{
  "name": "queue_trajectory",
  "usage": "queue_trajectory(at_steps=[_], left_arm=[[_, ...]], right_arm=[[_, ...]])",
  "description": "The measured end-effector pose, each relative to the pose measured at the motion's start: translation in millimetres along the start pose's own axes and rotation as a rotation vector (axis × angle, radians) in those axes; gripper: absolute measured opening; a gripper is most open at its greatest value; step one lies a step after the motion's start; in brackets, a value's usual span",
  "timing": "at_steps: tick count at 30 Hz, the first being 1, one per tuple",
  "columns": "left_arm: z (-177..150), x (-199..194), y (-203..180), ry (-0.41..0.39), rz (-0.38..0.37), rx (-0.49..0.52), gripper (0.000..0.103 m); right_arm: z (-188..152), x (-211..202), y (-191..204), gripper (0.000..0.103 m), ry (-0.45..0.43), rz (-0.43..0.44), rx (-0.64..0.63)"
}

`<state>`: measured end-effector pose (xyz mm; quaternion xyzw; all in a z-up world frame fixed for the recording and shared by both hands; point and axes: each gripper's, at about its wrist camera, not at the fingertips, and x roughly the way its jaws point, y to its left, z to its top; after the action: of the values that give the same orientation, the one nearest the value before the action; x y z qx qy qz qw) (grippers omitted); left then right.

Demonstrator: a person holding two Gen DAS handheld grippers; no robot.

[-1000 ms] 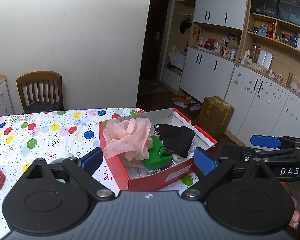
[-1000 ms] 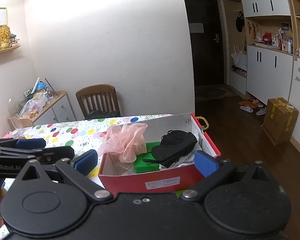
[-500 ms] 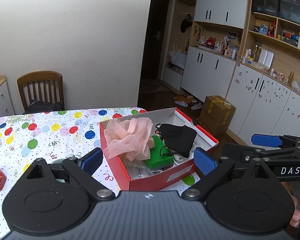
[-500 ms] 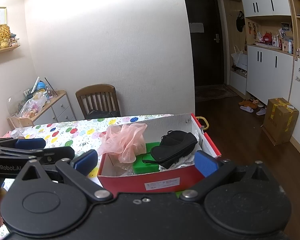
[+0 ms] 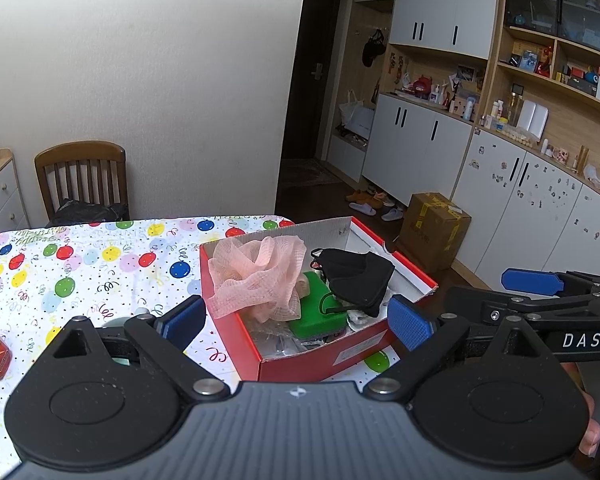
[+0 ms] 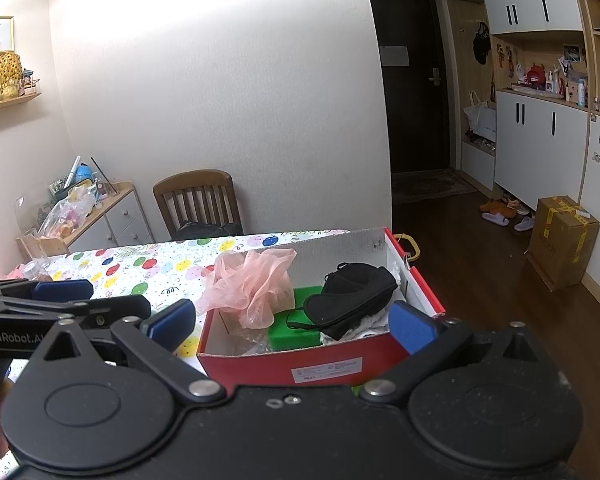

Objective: Organize soft objects

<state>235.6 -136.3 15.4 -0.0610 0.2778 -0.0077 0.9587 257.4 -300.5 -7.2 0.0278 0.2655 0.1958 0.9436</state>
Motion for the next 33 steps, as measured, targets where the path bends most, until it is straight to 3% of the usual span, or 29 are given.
queue_trajectory(at_steps=[33], left_arm=[[-0.7,-0.3,-3.0,-0.001,0.010,0.001,0.098]], right_arm=[[0.5,0.5,-0.6,0.103,0.001,0.001,0.000]])
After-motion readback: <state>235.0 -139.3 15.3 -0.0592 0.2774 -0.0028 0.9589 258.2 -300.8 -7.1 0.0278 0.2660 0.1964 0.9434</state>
